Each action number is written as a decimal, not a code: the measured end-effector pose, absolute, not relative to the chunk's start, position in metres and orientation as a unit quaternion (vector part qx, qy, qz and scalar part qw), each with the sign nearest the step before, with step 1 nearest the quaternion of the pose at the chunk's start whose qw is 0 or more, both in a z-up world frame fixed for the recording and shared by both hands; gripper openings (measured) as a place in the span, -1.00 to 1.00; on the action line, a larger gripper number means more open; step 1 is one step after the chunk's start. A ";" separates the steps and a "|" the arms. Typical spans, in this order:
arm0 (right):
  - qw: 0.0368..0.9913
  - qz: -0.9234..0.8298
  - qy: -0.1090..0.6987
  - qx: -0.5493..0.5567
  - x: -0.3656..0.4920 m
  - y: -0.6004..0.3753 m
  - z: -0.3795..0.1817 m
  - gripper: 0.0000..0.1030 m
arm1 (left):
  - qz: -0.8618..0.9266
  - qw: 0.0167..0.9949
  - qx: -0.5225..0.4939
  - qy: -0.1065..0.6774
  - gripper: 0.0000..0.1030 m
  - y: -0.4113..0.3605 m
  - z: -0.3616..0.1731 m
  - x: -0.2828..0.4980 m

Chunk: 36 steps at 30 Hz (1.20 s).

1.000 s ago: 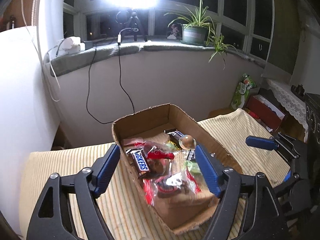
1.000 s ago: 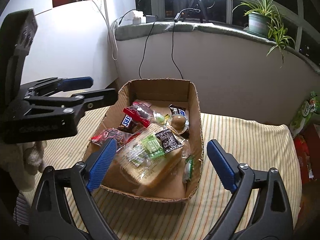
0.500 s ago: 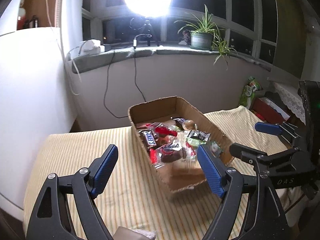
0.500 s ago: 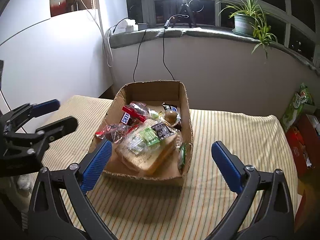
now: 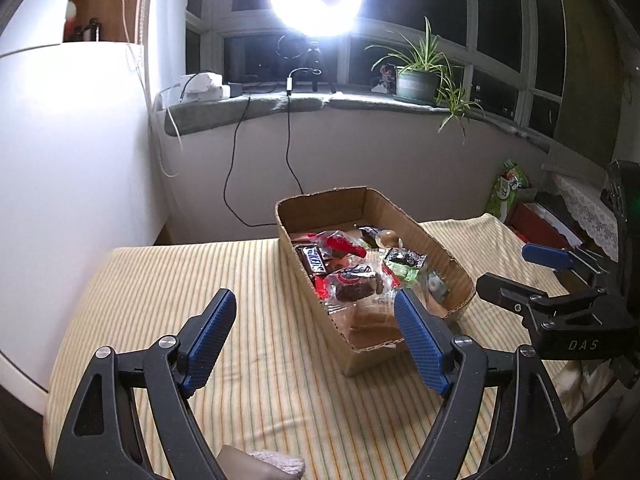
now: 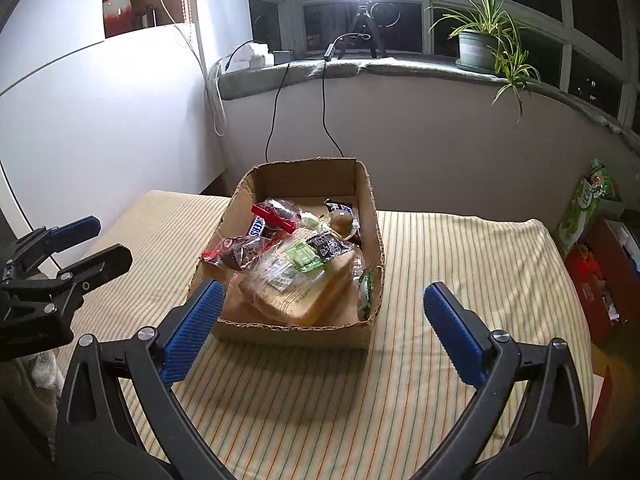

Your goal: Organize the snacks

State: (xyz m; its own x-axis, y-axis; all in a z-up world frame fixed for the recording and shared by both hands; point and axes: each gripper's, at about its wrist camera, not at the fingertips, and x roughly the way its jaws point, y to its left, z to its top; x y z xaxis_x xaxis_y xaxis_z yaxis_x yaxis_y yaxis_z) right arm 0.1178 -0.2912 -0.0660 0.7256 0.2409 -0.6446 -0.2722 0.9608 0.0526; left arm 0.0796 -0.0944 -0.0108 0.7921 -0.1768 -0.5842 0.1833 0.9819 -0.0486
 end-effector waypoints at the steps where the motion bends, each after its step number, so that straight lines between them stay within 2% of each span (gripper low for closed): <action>1: 0.928 0.138 0.344 -0.023 0.118 -0.291 -0.066 0.98 | -0.095 0.947 0.006 0.308 0.58 -0.094 -0.011 0.080; 36: 0.926 0.141 0.348 -0.025 0.117 -0.287 -0.071 0.99 | -0.091 0.947 0.007 0.309 0.58 -0.095 -0.014 0.077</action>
